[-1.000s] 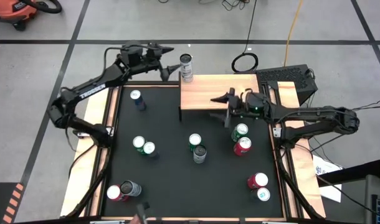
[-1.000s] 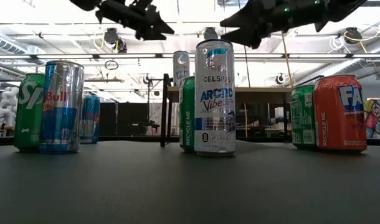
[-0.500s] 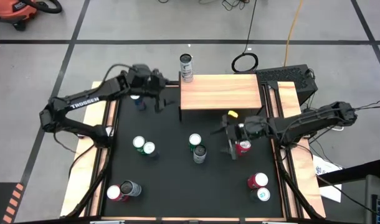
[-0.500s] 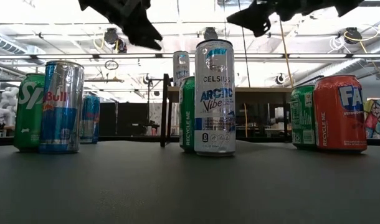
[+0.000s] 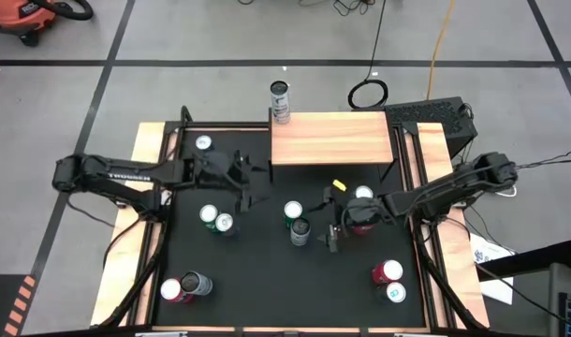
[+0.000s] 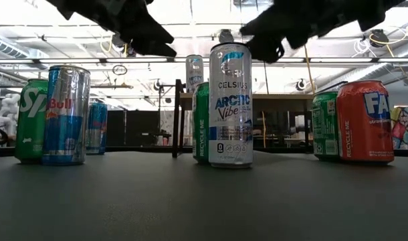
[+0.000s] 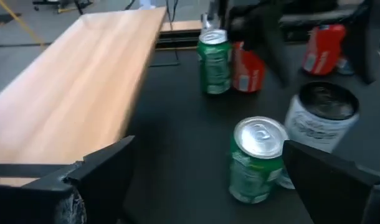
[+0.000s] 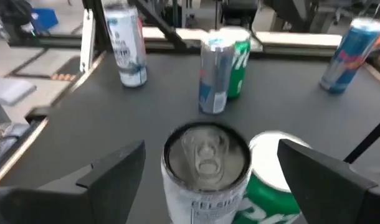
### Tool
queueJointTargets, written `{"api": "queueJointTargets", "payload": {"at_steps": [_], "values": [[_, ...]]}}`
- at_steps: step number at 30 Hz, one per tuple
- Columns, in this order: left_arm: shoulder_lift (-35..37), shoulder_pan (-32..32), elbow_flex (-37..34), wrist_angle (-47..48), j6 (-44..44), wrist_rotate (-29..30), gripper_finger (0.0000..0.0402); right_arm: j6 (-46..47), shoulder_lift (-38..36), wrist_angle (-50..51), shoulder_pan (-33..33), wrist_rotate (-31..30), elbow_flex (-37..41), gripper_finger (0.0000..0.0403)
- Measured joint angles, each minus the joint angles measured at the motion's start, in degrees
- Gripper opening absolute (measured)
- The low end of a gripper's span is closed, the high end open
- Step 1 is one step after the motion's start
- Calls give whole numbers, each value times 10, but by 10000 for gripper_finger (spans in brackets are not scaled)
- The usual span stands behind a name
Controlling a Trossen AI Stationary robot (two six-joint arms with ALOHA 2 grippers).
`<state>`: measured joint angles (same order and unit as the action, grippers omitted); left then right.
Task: Place canned beverage on shelf
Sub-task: Put the top white blue soda can on the shelf aligned with the other white blue soda can
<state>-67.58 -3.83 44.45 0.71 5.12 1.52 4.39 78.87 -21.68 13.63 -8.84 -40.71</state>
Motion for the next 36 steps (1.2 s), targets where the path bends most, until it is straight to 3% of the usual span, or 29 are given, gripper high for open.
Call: {"api": "queueJointTargets", "payload": {"at_steps": [5,14,24,30,36], "values": [[0,46,-28,-32,-11,39,396,16,38,-29,4,0,0,353],[-44,93,-41,-83,-46,48,396,29,71,-52,4,0,0,344],[-116,100,-41,-163,-48,30,396,44,69,-51,3,-10,0,231],[-137,100,-41,-194,-48,28,396,40,42,-41,3,-31,1,231],[-163,101,-40,-268,-33,-16,396,32,-13,-33,-9,-30,1,237]]}}
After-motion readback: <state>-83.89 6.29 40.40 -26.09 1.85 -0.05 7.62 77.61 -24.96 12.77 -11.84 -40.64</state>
